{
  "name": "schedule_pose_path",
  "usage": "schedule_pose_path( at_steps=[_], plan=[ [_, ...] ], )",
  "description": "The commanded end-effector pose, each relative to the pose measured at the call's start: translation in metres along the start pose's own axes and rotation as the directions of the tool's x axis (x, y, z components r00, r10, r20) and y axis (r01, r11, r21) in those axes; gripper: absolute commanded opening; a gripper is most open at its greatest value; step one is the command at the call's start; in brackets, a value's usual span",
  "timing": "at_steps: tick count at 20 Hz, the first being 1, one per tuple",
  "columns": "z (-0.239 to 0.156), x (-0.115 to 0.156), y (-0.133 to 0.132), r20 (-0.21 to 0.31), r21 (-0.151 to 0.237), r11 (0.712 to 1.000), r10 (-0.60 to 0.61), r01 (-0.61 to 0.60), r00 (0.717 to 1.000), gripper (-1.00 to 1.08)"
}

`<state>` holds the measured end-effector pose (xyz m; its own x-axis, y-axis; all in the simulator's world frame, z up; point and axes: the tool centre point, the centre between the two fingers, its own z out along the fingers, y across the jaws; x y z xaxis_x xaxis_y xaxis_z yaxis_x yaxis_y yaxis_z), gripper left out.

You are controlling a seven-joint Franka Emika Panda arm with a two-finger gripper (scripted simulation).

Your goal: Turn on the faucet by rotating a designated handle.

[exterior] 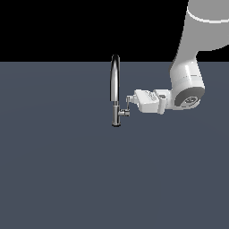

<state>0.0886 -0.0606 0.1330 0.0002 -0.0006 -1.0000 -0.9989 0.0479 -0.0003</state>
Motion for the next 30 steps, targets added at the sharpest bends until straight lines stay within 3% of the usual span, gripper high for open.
schedule_pose_path(
  at_steps=[1, 11, 27, 29, 30],
  plan=[
    [0.0, -0.001, 0.006, 0.0, 0.0, 1.0, 0.0, 0.0, 1.0, -1.0],
    [0.0, -0.007, 0.026, 0.001, 0.0, 1.0, 0.0, 0.0, 1.0, -1.0],
    [0.001, 0.018, 0.072, 0.001, 0.0, 1.0, -0.001, 0.001, 1.0, -1.0],
    [0.009, 0.006, 0.062, 0.005, -0.011, 1.0, -0.024, 0.024, 1.0, -1.0],
    [0.008, 0.013, 0.064, 0.005, -0.01, 1.0, -0.021, 0.021, 1.0, -1.0]
  ],
)
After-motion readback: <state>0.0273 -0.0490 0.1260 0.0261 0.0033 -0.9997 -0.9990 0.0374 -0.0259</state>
